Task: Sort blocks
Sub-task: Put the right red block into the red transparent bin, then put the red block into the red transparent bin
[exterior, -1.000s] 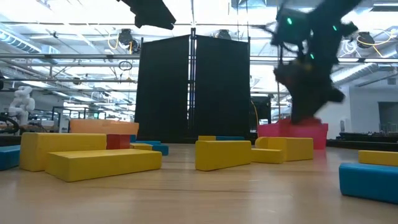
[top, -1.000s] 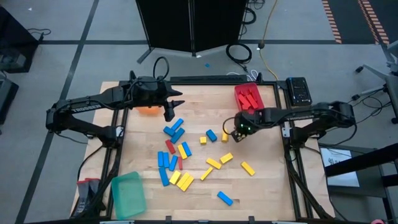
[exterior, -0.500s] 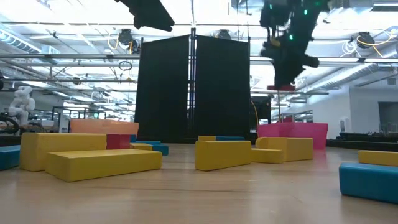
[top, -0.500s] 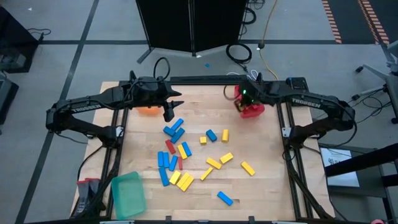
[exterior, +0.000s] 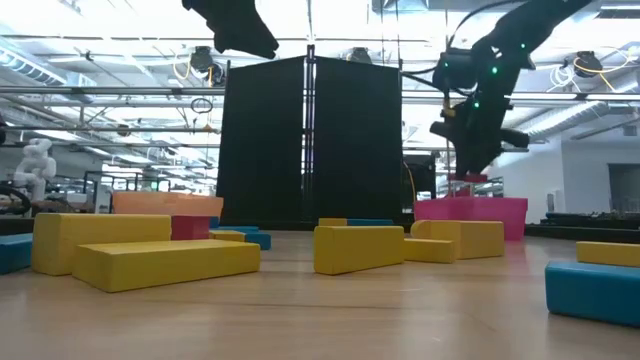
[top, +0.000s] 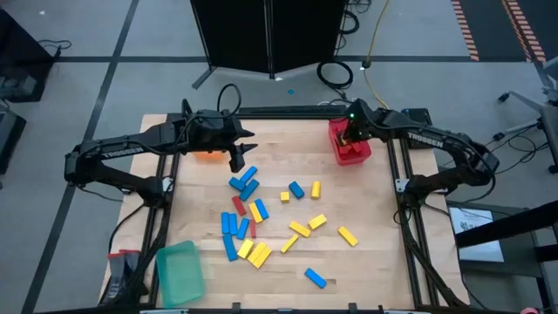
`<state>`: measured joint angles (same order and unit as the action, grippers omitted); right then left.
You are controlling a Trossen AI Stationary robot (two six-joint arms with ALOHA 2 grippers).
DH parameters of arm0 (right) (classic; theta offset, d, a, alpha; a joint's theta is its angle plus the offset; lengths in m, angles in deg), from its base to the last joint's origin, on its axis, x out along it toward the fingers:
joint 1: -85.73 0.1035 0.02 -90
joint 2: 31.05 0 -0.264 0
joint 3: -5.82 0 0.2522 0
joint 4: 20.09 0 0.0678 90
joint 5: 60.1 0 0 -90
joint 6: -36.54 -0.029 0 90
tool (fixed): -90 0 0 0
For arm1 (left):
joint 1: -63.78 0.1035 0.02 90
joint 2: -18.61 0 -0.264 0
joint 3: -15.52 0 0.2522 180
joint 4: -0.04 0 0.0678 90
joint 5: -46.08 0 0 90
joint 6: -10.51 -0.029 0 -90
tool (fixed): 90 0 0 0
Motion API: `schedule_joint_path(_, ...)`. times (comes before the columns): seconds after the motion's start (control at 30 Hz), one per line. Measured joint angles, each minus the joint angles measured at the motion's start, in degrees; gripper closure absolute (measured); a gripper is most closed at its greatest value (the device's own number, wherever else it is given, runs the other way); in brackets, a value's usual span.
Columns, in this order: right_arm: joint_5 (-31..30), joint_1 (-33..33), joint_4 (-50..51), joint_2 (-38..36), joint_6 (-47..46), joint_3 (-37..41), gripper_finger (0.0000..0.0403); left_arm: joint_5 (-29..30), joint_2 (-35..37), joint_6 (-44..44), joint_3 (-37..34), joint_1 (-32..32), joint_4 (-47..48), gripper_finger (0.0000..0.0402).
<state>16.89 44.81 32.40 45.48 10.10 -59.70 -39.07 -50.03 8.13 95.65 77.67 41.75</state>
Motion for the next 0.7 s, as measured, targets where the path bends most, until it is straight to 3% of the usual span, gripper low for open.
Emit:
schedule_joint_path(0.23,-0.05,-0.27,-1.37,0.05,-1.80,3.81,0.0315,0.01,0.00,0.00,-0.02,0.00,-0.55,0.0228)
schedule_joint_path(0.47,-0.09,-0.27,-2.86,0.05,-1.80,4.08,0.0229,0.01,0.00,0.00,-0.02,0.00,-0.51,0.0228)
schedule_joint_path(0.63,0.33,-0.27,-3.37,0.05,-1.66,3.44,0.0213,0.01,-0.02,0.11,-0.02,0.00,-0.47,0.0228)
schedule_joint_path(0.7,3.34,-0.27,-3.39,-0.06,-0.19,2.01,0.0214,-0.01,0.00,0.13,-0.02,-0.02,-0.48,0.0228)
